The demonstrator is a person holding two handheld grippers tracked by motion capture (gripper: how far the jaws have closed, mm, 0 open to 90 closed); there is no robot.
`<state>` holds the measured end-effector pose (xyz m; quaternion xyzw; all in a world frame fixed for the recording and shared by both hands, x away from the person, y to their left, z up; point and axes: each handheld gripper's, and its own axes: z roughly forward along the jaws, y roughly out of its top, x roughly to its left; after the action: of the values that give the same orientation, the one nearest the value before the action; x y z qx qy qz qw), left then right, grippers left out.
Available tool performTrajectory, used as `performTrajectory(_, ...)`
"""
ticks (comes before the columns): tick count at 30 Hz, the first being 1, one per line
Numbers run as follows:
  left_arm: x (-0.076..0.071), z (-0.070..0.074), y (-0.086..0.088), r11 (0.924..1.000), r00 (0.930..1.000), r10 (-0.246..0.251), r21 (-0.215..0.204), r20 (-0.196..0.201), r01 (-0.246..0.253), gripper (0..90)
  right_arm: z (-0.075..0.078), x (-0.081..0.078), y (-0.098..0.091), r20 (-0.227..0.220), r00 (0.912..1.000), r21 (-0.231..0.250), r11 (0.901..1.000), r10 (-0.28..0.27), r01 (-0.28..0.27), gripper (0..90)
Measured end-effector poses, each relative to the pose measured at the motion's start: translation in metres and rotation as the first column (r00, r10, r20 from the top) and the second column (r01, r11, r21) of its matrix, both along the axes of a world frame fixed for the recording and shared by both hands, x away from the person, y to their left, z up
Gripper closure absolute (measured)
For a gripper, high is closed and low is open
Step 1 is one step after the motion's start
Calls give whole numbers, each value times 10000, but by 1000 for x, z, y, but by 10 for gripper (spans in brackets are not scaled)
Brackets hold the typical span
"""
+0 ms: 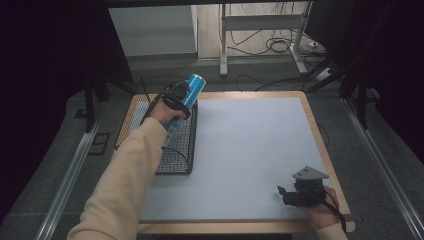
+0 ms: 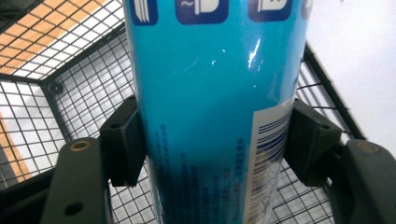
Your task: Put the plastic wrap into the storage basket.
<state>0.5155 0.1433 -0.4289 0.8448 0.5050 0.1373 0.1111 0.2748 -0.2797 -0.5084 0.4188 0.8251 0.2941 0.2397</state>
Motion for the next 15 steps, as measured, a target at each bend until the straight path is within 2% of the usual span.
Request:
performTrajectory(3, 0, -2, 1, 9998, 10000, 83, 165, 35, -83, 305, 0, 0, 0, 27, 10000, -9, 10000, 17, -17, 130)
performTrajectory(7, 0, -1, 1, 9998, 9999, 38, 187, 121, -40, 299, 0, 0, 1, 34, 10000, -5, 10000, 8, -8, 130)
performTrajectory(11, -1, 3, 3, 9999, 9994, 98, -132, 338, -94, 277, 0, -1, 1, 40, 10000, -23, 10000, 10, -10, 130)
performTrajectory(13, -3, 6, 2, 9999, 9990, 134, -54, 416, -132, 249, 1, -1, 0, 67, 10000, -53, 10000, 23, -23, 130)
performTrajectory(15, -7, 10, 2, 9994, 9989, 108, -327, 450, -93, 236, 1, -1, 0, 88, 10000, -36, 10000, 0, 0, 130)
